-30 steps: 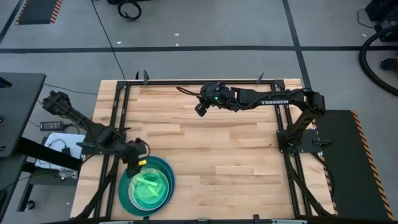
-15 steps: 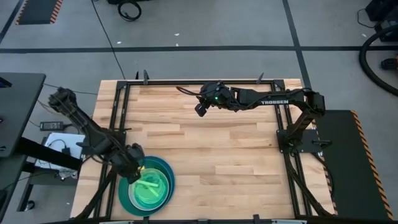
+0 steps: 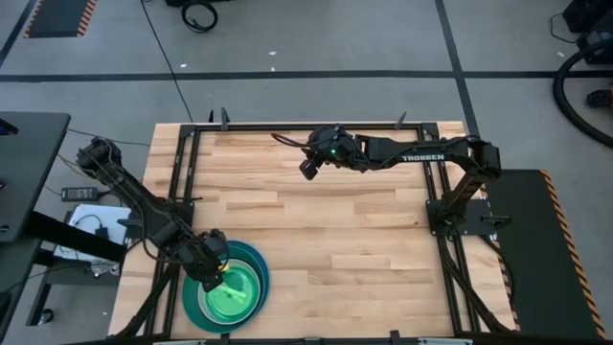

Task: Stack plastic plates
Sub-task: Stack the light green plate on top of the light green plate, then return to Home Position

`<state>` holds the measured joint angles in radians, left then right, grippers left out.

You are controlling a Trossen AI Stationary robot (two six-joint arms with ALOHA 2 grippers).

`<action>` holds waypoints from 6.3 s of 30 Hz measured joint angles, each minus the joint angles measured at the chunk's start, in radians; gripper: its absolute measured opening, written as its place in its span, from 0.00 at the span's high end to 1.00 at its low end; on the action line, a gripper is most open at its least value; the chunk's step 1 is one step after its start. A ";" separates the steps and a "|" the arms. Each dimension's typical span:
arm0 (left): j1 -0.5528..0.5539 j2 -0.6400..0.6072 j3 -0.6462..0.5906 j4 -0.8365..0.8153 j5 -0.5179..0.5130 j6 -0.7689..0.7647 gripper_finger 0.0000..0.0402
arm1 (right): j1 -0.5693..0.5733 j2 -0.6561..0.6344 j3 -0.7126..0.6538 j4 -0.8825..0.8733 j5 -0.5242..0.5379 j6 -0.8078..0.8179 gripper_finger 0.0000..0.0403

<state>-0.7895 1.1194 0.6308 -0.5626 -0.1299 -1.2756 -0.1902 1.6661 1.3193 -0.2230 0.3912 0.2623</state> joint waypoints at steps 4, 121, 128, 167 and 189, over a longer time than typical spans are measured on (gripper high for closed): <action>0.000 0.000 0.000 -0.008 0.005 0.004 0.67 | 0.000 0.000 0.000 0.000 0.000 0.000 0.69; 0.331 -0.810 -0.622 0.795 -0.242 1.136 0.99 | 0.046 -1.299 -0.874 0.390 -0.308 0.000 0.76; 0.411 -0.867 -0.622 0.711 -0.239 1.157 0.99 | 0.046 -1.368 -0.875 0.246 -0.308 -0.036 0.76; 0.645 -1.008 -0.624 0.622 -0.051 1.320 0.97 | 0.044 -1.445 -1.313 0.629 -0.104 0.128 0.76; 0.645 -1.008 -0.624 0.646 -0.053 1.411 0.97 | 0.044 -1.441 -1.313 0.603 -0.100 -0.153 0.76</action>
<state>-0.1440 0.1112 0.0063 0.0834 -0.1825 0.1352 -0.1462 0.2249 0.0059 0.3798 0.2913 0.1089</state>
